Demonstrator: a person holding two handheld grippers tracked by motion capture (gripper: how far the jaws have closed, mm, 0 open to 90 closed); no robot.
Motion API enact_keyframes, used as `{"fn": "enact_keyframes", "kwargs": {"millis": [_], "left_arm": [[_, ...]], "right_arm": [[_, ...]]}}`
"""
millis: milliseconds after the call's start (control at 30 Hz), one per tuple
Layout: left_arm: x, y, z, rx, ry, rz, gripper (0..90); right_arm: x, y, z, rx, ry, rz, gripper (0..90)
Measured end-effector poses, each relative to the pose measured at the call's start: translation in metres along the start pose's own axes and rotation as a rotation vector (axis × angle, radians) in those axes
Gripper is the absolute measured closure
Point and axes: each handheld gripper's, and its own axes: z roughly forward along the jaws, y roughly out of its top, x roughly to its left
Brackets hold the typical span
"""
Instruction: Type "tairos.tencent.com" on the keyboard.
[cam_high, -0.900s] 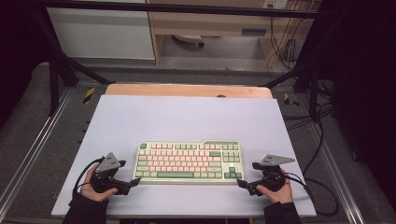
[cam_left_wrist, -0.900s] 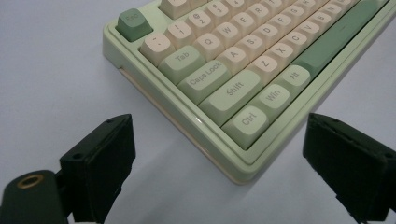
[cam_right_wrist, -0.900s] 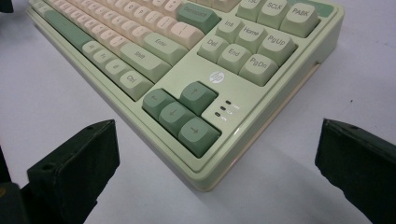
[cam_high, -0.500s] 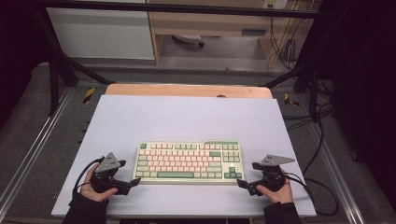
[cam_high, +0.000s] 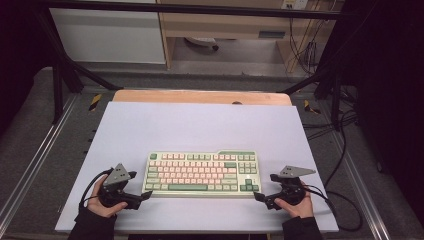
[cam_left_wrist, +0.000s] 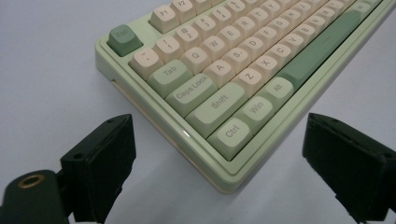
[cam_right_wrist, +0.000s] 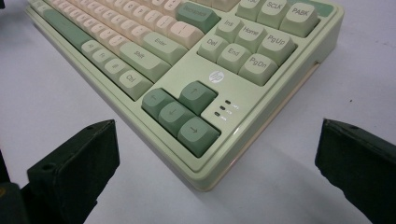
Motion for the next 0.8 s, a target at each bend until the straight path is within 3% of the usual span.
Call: {"fn": "enact_keyframes", "kwargs": {"millis": [467, 800], "left_arm": [[-0.011, 0.014, 0.001, -0.007, 0.011, 0.002, 15.7], [-0.019, 0.027, 0.009, 0.004, 0.022, -0.002, 32.7]], "right_arm": [[0.000, 0.000, 0.000, -0.001, -0.002, 0.004, 0.3], [0.000, 0.000, 0.000, 0.003, -0.005, 0.000, 0.3]]}}
